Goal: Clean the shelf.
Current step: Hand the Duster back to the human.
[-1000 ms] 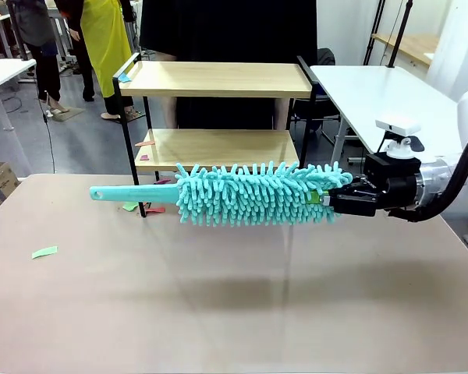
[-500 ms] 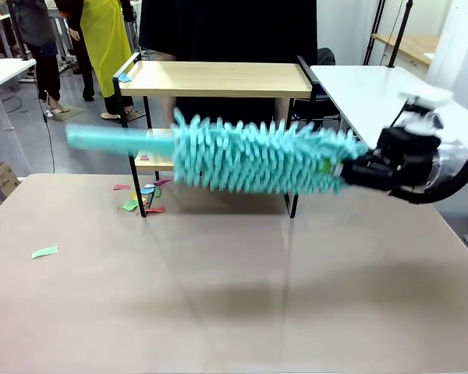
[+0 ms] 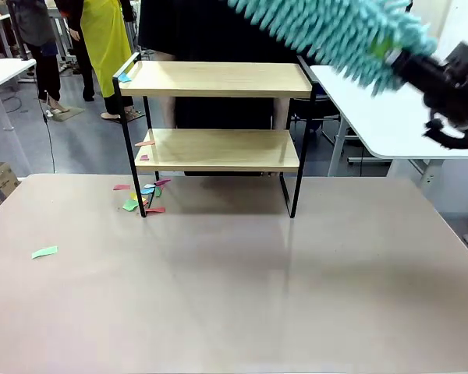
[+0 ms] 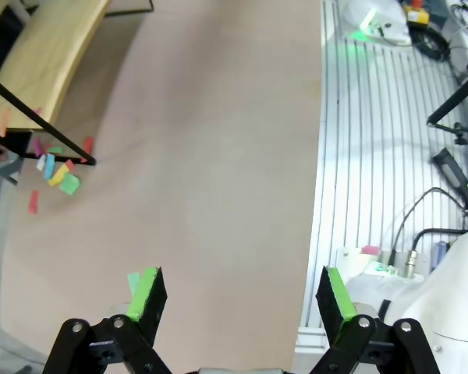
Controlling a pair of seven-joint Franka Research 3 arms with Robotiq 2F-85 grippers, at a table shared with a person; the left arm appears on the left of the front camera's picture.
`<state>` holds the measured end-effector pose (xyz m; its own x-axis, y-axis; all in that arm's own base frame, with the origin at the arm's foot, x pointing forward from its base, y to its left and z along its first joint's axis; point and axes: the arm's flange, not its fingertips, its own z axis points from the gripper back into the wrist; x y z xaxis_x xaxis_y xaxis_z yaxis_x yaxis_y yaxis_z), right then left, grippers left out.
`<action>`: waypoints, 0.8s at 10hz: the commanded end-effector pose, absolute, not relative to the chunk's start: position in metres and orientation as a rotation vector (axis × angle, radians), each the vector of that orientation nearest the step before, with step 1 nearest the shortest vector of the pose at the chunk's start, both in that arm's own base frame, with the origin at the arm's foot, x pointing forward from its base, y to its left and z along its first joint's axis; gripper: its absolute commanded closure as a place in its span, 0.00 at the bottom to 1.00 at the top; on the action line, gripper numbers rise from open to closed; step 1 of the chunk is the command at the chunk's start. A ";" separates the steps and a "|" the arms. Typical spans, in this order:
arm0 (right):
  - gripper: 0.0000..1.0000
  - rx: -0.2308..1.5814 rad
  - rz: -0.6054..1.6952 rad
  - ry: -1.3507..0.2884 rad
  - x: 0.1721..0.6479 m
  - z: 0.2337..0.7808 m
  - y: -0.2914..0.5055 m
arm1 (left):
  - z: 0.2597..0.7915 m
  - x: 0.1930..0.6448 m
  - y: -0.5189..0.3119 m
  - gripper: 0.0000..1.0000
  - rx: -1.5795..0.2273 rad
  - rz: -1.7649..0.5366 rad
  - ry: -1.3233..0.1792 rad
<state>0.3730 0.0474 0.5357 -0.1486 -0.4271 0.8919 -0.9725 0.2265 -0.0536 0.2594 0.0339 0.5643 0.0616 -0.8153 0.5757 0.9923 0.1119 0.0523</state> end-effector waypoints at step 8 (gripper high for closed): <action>0.83 0.462 0.118 -1.891 0.320 0.519 -0.049 | 0.565 0.260 0.032 0.00 -0.418 -1.433 -0.553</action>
<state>0.3657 -0.0681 0.5577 -0.2808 -0.2555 0.9251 -0.4324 0.8942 0.1157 0.2594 0.0339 0.5643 0.0616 -0.8153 0.5758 0.9923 0.1119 0.0522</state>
